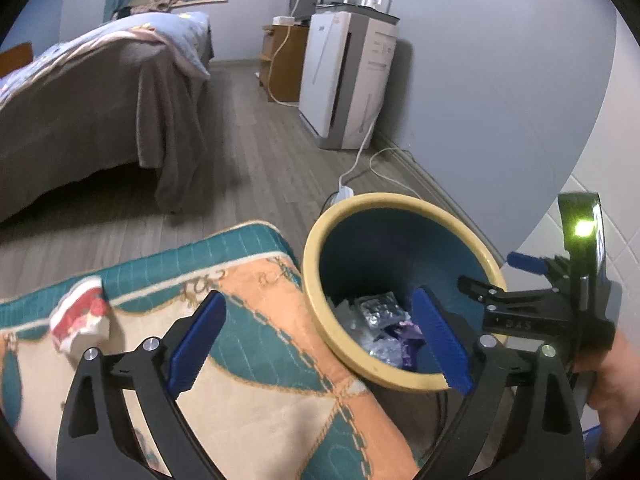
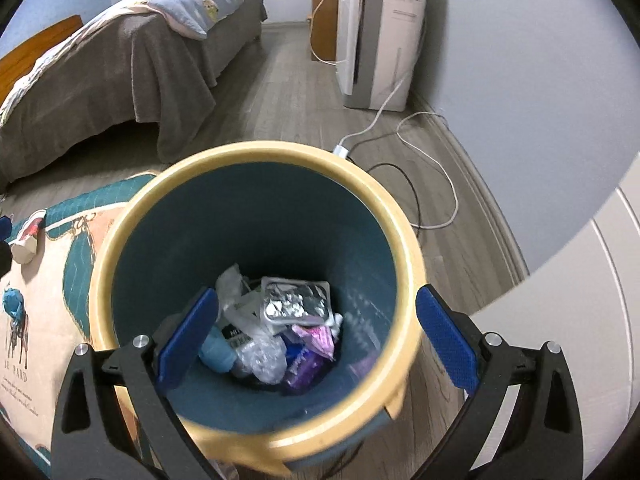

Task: Collect trash
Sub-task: 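Withdraw both open tools from the bin back over the rug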

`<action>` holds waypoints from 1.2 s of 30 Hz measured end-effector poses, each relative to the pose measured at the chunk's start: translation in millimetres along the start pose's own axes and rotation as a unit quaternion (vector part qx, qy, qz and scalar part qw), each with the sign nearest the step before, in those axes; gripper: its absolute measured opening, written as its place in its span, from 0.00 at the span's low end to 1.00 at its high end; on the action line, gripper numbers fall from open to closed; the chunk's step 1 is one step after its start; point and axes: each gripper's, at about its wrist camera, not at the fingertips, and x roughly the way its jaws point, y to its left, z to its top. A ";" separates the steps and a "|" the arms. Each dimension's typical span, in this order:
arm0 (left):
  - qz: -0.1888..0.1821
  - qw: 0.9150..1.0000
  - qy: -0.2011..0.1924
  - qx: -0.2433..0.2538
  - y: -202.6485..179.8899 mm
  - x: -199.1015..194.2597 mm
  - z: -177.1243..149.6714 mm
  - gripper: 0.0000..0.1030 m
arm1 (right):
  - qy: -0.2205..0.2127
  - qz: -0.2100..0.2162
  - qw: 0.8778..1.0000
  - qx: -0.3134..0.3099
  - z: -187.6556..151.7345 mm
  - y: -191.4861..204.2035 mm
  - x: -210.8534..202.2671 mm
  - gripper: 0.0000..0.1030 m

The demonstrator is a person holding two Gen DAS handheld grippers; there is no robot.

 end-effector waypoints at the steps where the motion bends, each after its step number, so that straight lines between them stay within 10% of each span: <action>1: 0.001 1.000 0.000 -0.001 -0.1 -3.7 -2.2 0.91 | 0.000 -0.003 1.000 0.000 -2.4 -0.6 -3.3 0.94; 25: 0.140 0.986 -0.003 -0.096 122.5 -94.2 -68.0 0.93 | -0.036 0.071 0.994 -0.075 -7.5 114.6 -59.3 0.94; 36: 0.169 0.977 0.049 -0.118 179.3 -71.8 -108.7 0.94 | -0.012 0.096 0.987 -0.128 -12.4 185.4 -30.3 0.94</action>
